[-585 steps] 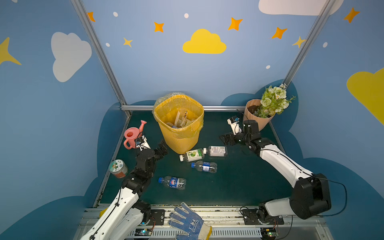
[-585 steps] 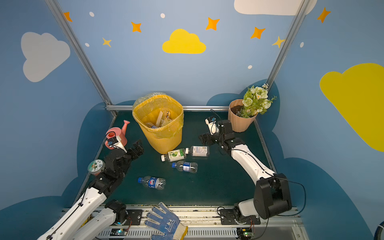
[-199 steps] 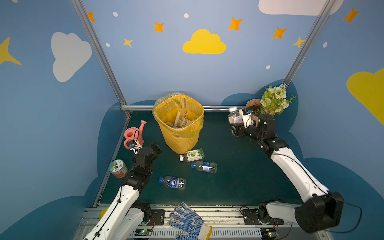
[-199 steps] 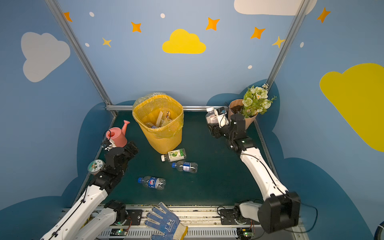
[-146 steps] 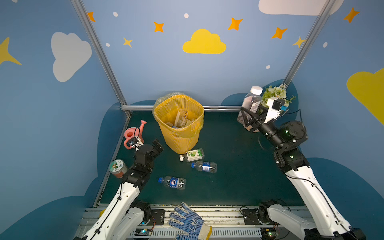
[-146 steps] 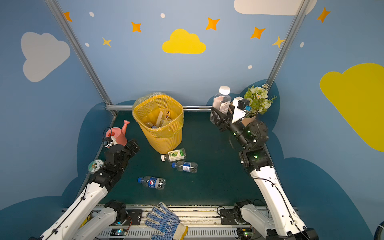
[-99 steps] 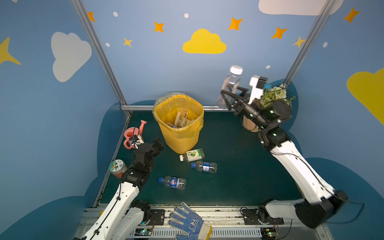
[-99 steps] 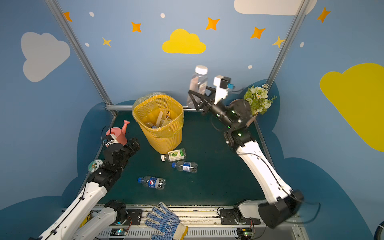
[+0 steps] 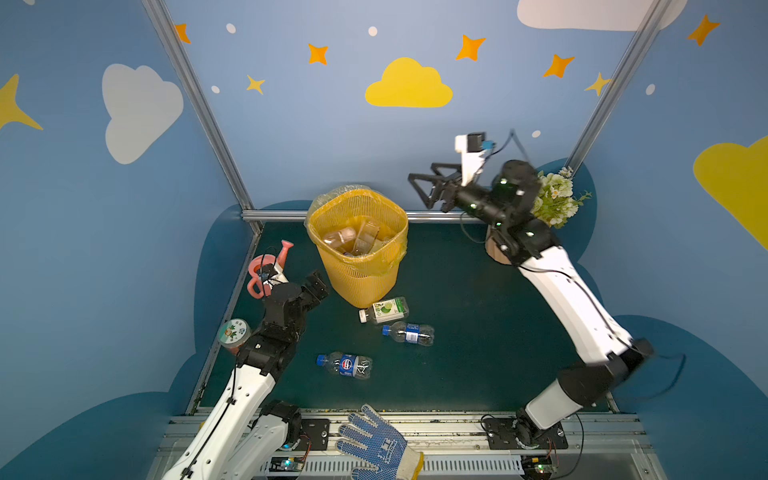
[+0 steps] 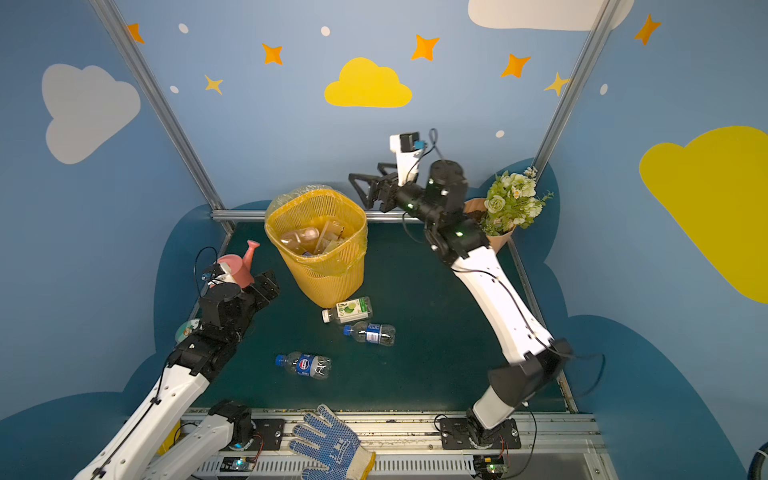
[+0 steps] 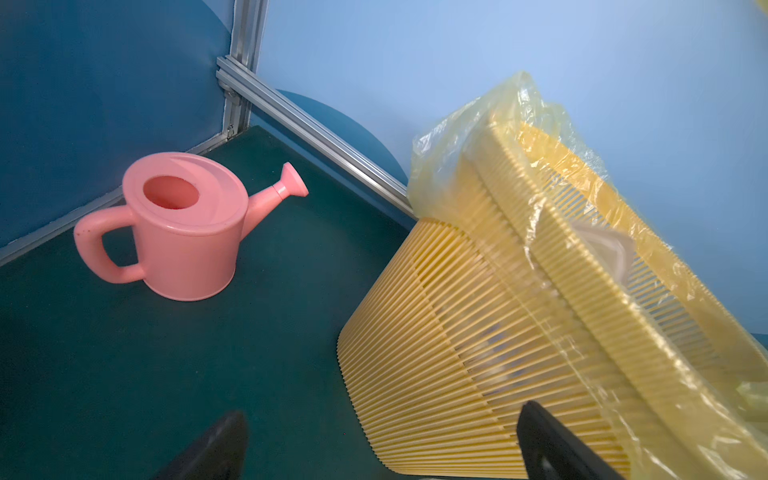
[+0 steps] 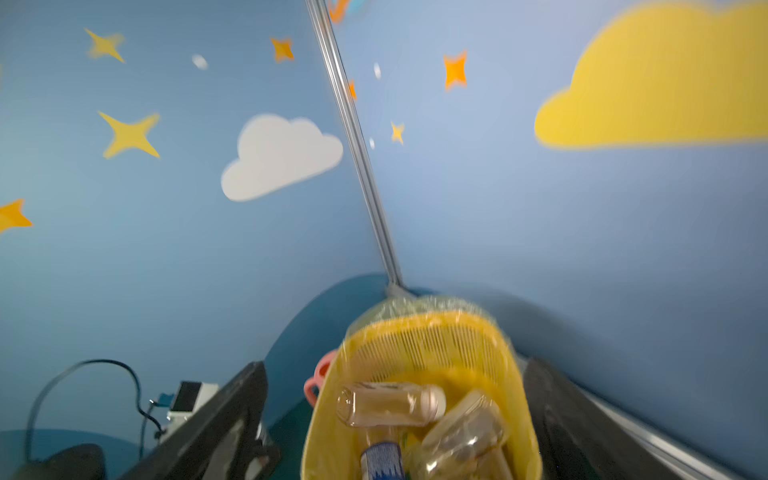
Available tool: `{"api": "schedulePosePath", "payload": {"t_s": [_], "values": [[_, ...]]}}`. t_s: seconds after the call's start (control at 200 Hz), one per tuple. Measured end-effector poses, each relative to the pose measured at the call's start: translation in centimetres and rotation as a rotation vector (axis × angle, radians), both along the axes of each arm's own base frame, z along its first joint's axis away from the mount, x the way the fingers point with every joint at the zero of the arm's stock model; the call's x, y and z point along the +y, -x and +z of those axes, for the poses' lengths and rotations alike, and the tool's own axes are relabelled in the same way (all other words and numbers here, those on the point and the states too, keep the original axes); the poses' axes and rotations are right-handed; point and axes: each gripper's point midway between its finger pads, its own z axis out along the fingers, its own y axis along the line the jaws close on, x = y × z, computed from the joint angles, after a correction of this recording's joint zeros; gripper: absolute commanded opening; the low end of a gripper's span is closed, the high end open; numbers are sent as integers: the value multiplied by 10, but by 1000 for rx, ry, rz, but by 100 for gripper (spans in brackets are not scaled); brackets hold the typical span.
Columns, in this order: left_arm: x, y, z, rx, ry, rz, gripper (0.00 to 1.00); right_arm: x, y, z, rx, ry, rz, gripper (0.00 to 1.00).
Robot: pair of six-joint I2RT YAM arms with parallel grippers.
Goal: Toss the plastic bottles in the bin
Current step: 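Lift the white-label bottle with the right gripper and drop it into the yellow bin, then withdraw the right arm from the bin while the left gripper reaches toward the blue-capped bottle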
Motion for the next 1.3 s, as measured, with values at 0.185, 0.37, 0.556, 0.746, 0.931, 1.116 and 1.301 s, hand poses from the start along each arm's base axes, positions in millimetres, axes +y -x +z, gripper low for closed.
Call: {"api": "schedulePosePath", "payload": {"t_s": [0.185,0.37,0.556,0.746,0.931,1.116,1.301], "values": [[-9,0,-2,9,-16,-28,100,-73,87,74,-250,-126,-76,94],[-20,3,-2,3,-38,-55,100,-66,29,-22,-67,-40,-132,94],[-32,12,-12,-1,-76,-83,100,-56,-31,-224,368,155,-169,94],[-50,16,-31,50,-152,-133,100,-65,-16,-324,582,237,-175,94],[-57,39,-62,191,-169,-112,100,-79,1,-371,671,272,-206,94],[-62,76,-87,307,18,-15,100,-104,11,-392,719,268,-289,94],[-52,96,-96,334,248,113,100,-122,14,-384,698,260,-355,94]]}}
